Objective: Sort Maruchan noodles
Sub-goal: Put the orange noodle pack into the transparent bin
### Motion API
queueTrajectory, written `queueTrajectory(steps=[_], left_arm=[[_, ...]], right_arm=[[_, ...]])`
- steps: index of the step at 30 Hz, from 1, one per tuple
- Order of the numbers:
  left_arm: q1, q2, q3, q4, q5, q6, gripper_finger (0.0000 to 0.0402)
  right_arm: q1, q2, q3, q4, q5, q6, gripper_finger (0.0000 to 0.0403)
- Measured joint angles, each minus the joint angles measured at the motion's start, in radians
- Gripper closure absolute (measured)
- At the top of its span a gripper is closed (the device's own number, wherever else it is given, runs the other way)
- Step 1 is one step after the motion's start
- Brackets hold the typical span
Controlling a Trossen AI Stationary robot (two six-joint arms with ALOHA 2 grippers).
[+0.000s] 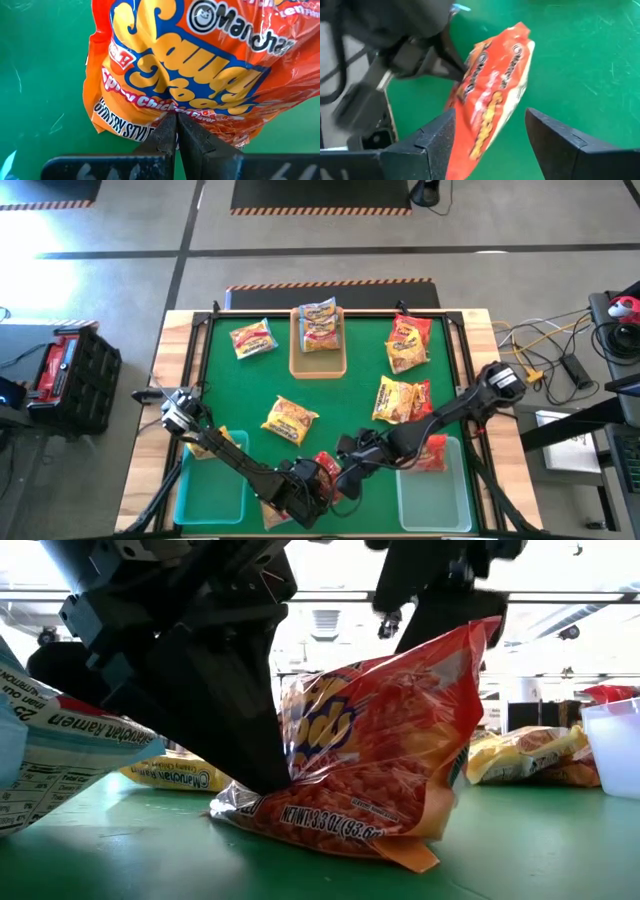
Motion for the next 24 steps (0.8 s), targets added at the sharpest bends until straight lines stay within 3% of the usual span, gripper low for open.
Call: queueTrajectory(steps=[24], left_arm=[[0.018, 0.0, 0.0, -0.002, 0.0, 0.019, 0.0401]], right_arm=[[-0.03, 0.0, -0.132, 0.237, 0.028, 0.06, 0.0174]])
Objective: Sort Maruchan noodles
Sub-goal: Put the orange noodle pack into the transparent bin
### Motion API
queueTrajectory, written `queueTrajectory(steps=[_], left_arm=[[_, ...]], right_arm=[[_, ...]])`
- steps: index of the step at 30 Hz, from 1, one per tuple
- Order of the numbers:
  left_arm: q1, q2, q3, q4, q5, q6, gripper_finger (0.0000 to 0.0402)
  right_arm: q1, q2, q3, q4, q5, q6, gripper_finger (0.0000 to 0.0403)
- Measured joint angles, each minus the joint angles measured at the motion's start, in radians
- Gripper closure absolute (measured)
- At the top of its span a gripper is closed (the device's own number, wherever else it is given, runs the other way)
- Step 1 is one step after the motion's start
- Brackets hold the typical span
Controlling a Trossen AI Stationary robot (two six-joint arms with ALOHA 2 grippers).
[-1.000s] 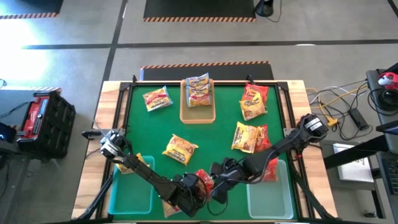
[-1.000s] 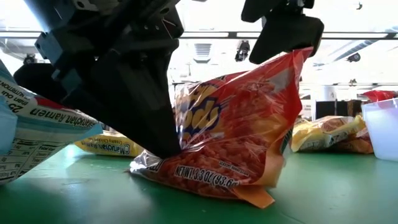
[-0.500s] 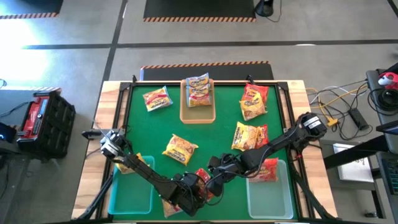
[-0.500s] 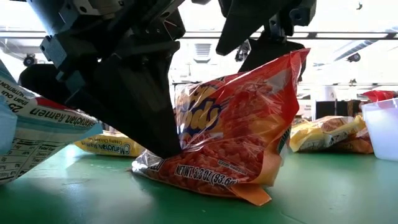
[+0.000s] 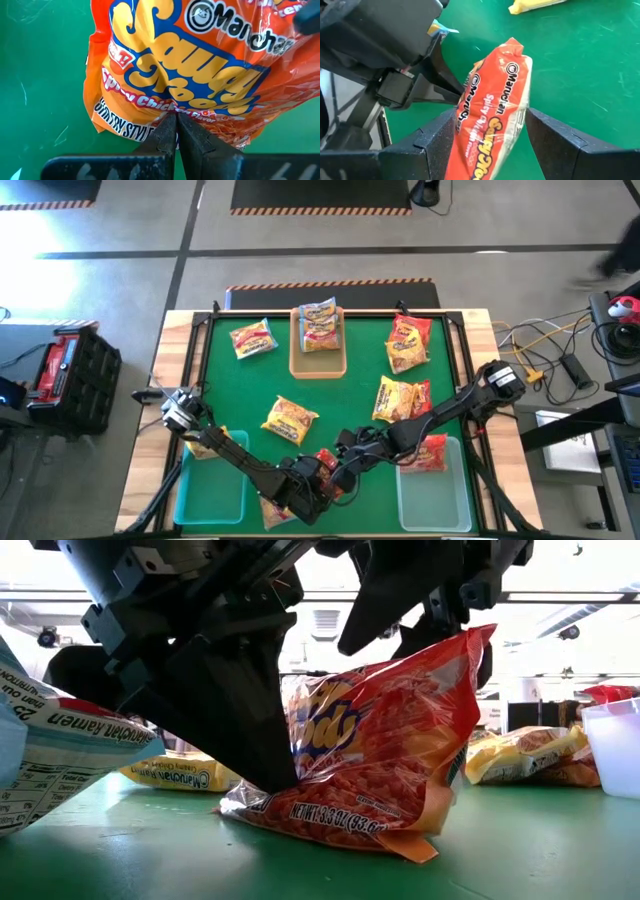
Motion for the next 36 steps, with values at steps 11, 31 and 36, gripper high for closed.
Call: queueTrajectory(steps=[11, 31, 36], left_arm=[[0.025, 0.0, 0.0, 0.008, 0.001, 0.002, 0.0401], [0.046, 0.001, 0.0, 0.011, -0.025, 0.035, 0.0401], [0.047, -0.004, 0.0, 0.008, -0.027, 0.067, 0.0401]], right_arm=[[0.001, 0.0, -0.093, 0.14, -0.006, 0.056, 0.0174], [0.0, -0.002, -0.121, 0.158, 0.026, 0.023, 0.0293], [0.0, -0.003, -0.121, 0.162, 0.026, 0.003, 0.0354]])
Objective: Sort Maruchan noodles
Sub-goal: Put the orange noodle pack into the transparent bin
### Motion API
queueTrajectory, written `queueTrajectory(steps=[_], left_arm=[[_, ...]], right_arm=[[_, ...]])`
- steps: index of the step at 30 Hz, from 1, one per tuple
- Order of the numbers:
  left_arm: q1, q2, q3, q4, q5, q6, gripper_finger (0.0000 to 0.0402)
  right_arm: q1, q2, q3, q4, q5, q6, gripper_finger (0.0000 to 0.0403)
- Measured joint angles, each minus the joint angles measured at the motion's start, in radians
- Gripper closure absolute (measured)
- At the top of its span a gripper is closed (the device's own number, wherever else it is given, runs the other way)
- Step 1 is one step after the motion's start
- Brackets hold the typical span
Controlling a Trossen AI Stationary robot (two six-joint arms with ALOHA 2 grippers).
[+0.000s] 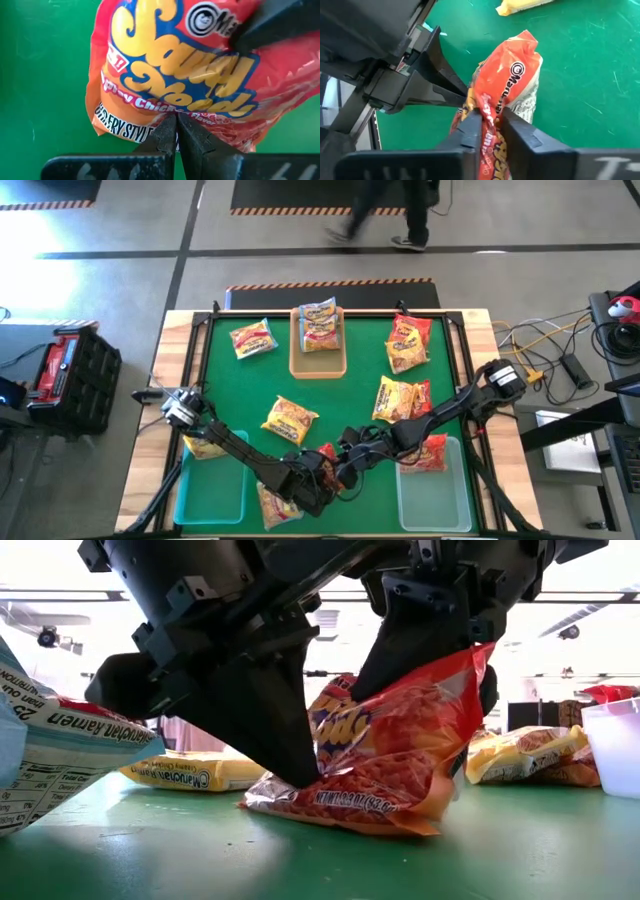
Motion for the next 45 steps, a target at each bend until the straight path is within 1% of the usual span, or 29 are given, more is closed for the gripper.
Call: queueTrajectory(steps=[4, 7, 12, 16, 20, 25, 33, 38, 41, 45], left_arm=[[-0.001, -0.028, -0.002, -0.01, 0.001, 0.055, 0.0401], [-0.004, -0.062, -0.003, -0.029, -0.024, 0.086, 0.0401], [-0.004, -0.114, -0.001, -0.115, -0.059, 0.101, 0.0401], [-0.006, -0.132, -0.001, -0.203, -0.058, 0.095, 0.0401], [-0.009, -0.133, -0.001, -0.263, -0.05, 0.055, 0.0401], [-0.009, -0.134, -0.007, -0.278, -0.059, 0.022, 0.0401], [-0.008, -0.134, -0.008, -0.28, -0.074, 0.019, 0.0401], [-0.008, -0.134, -0.012, -0.282, -0.074, 0.019, 0.0401], [-0.008, -0.134, -0.013, -0.294, -0.075, 0.019, 0.0401], [-0.007, -0.134, -0.013, -0.321, -0.076, 0.019, 0.0401]], right_arm=[[-0.004, -0.001, 0.0, -0.004, -0.002, -0.026, 0.0382], [-0.015, -0.007, 0.001, -0.033, -0.012, -0.035, 0.0391], [-0.036, -0.034, 0.0, -0.105, -0.034, -0.064, 0.0393], [-0.05, -0.077, -0.001, -0.139, -0.054, -0.088, 0.0394], [-0.057, -0.127, -0.001, -0.198, -0.061, -0.107, 0.0394], [-0.069, -0.179, -0.001, -0.282, -0.092, -0.131, 0.0394], [-0.072, -0.241, -0.001, -0.313, -0.125, -0.138, 0.0394], [-0.072, -0.323, -0.001, -0.35, -0.211, -0.144, 0.0394], [-0.072, -0.37, -0.001, -0.396, -0.309, -0.154, 0.0394], [-0.072, -0.431, -0.001, -0.456, -0.468, -0.157, 0.0394]])
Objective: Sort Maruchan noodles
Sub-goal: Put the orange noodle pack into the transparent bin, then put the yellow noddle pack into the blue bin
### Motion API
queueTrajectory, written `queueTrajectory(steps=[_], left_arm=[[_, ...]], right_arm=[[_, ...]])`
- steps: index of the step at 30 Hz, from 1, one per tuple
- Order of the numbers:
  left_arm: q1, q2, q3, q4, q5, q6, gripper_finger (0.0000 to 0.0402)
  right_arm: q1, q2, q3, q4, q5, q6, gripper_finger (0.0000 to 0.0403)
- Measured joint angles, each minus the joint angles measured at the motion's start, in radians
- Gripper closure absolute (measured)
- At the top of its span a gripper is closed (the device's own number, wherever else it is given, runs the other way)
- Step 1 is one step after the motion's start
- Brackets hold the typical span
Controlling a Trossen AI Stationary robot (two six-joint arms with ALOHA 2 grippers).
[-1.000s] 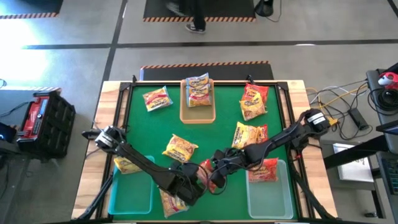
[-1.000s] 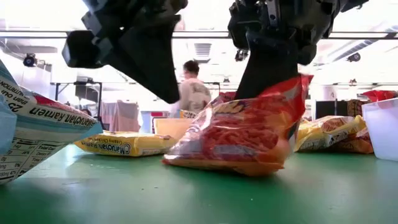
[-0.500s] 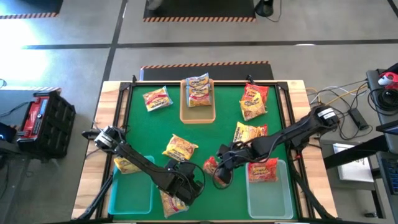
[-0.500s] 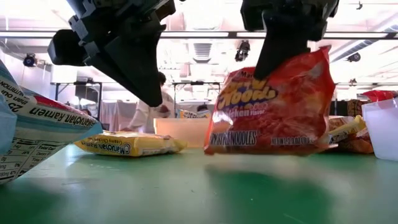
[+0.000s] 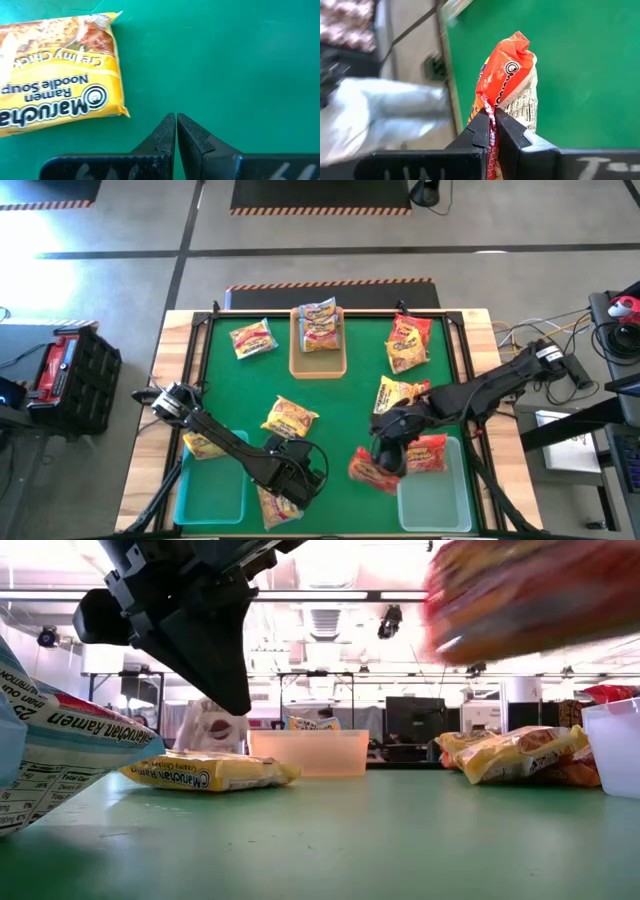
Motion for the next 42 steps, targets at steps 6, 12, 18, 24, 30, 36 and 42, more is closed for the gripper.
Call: queueTrajectory(steps=[6, 12, 18, 24, 30, 36, 42], left_arm=[[0.0, 0.0, -0.003, -0.026, -0.011, 0.0, 0.0401], [0.0, 0.0, -0.006, -0.061, -0.011, -0.01, 0.0401], [0.005, -0.02, -0.027, -0.139, -0.017, -0.047, 0.0401], [0.013, -0.077, -0.107, -0.123, -0.019, -0.072, 0.0401], [0.016, -0.125, -0.182, -0.09, -0.03, -0.096, 0.0401], [0.031, -0.152, -0.236, -0.045, -0.047, -0.104, 0.0401], [0.082, -0.157, -0.249, 0.046, -0.052, 0.04, 0.0401]], right_arm=[[0.011, -0.08, 0.0, -0.116, -0.173, 0.019, 0.0394], [0.059, -0.106, 0.001, -0.344, -0.274, 0.003, 0.0394], [0.118, -0.1, -0.01, -0.441, -0.269, -0.08, 0.0394], [0.129, -0.084, -0.071, -0.444, -0.102, -0.097, 0.0382], [0.13, -0.076, -0.134, -0.443, -0.081, -0.099, 0.0338], [0.126, -0.076, -0.126, -0.49, -0.072, -0.093, 0.0286], [0.092, -0.079, -0.016, -0.624, -0.031, -0.067, 0.0266]])
